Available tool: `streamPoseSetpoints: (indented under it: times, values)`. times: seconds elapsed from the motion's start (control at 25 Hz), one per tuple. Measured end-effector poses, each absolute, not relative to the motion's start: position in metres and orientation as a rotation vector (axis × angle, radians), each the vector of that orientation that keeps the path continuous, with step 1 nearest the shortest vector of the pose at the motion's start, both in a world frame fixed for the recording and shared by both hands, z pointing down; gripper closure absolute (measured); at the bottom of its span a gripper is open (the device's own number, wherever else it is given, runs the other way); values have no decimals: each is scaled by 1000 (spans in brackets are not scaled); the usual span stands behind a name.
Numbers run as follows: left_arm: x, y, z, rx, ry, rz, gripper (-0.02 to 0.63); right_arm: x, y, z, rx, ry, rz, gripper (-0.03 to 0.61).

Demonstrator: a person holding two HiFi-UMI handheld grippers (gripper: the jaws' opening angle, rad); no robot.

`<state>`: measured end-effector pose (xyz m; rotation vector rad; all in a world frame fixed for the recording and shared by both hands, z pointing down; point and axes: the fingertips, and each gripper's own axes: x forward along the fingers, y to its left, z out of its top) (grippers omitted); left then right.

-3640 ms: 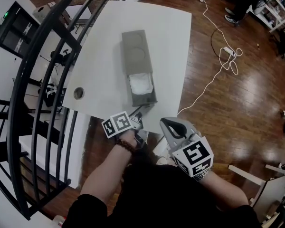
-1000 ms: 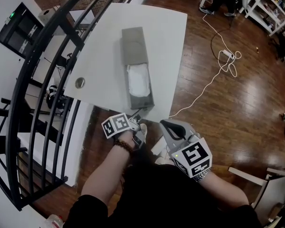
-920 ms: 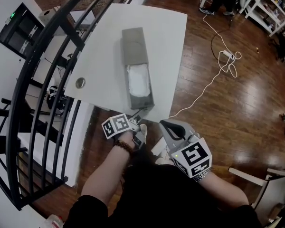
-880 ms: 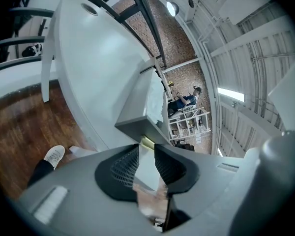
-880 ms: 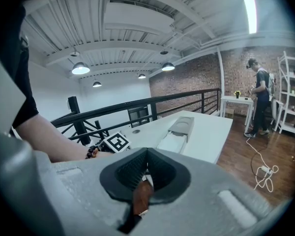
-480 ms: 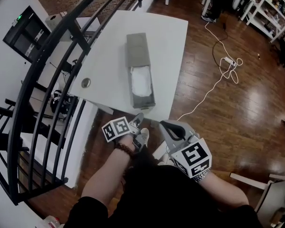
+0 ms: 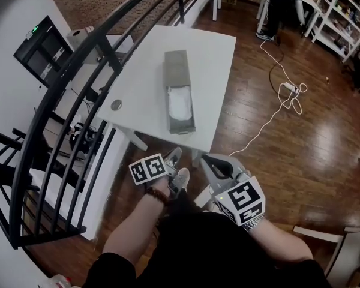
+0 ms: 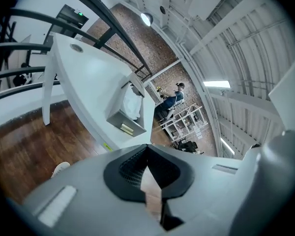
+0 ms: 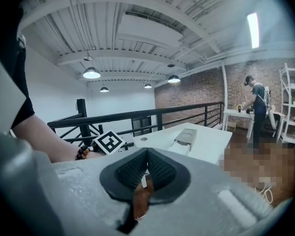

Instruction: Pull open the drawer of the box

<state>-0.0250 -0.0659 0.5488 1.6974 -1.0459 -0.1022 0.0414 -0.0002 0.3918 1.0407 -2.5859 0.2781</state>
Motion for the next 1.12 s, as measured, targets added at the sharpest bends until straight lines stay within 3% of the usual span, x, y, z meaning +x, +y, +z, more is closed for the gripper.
streamPoseSetpoints:
  times: [1.12]
  values:
    - [-3,36,415,2323,-1254,223,603,40,66,352,1084,-2707,212,586]
